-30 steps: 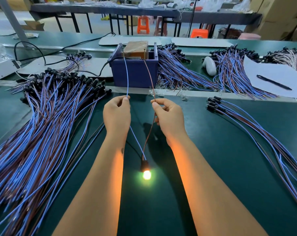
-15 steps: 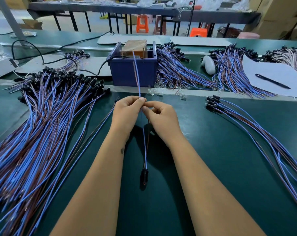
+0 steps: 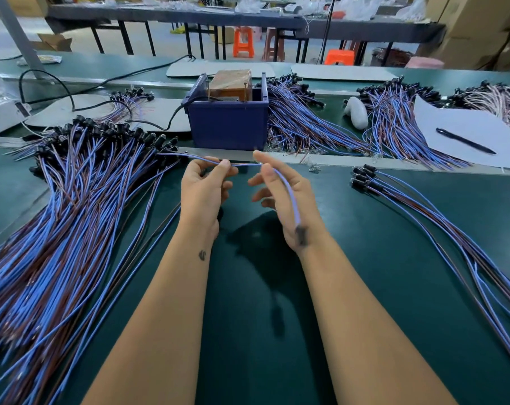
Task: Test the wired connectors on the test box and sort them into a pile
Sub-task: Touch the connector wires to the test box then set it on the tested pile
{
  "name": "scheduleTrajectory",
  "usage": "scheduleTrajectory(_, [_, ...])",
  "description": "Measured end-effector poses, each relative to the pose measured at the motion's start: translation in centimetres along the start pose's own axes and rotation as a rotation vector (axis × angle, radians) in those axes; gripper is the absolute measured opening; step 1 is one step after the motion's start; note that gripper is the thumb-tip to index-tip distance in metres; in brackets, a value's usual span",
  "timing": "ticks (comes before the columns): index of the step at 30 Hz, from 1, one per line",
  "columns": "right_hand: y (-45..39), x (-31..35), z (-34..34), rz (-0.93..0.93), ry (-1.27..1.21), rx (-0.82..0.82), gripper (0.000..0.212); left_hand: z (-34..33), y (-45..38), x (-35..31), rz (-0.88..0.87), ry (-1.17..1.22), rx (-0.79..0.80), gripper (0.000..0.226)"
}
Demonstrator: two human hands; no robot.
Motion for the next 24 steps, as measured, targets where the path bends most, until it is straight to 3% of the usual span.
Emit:
scheduleTrajectory(4, [-0.6,-0.6,1.5,-0.079,-0.116,-0.155,0.025,-0.4,0.1,0.0,-0.016,-0.03,0.051,0.02])
scheduleTrajectory(8, [-1.0,-1.4,3.6,-0.141,-0.105,-0.35,0.028,-2.0,1.4,-0.1,-0.083,-0.242,0.36,0.021])
scheduleTrajectory(11, [-1.3,-2.0,5.4,-0.191,0.028,-0.486,0.026,-3.4,3.0,0.8,0.001,-0.3,0.631,0.016])
scheduleTrajectory(14, [-1.5,-2.4,6.5,-0.212,0.318,-0.512,0.018,-4.5,4.0,1.9,0.097,-0.44,0.783,0.029])
scheduleTrajectory(16, [-1.4,-2.3,6.5,-0.213,0.48,-0.472,0.016,-4.7,4.2,2.2,0.065,-0.534,0.789,0.034])
scheduleTrajectory(21, [-1.0,-2.0,5.4,-0.164,0.746,-0.312,0.021,-4.0,3.6,2.1,0.02,-0.48,0.595,0.03])
scheduleTrajectory(24, [-0.6,-1.8,4.8,-0.144,0.841,-0.276,0.025,-3.9,3.5,2.3,-0.002,-0.531,0.581,0.03])
Point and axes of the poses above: each hand's wrist, its own y-axis away from the middle knuckle, its own z-axis out of the back of the hand, x = y × z, the point moved 4 cm from there along -y, towards the middle knuckle, and after that the axes turned 14 degrees about y, right-handed, at the moved point
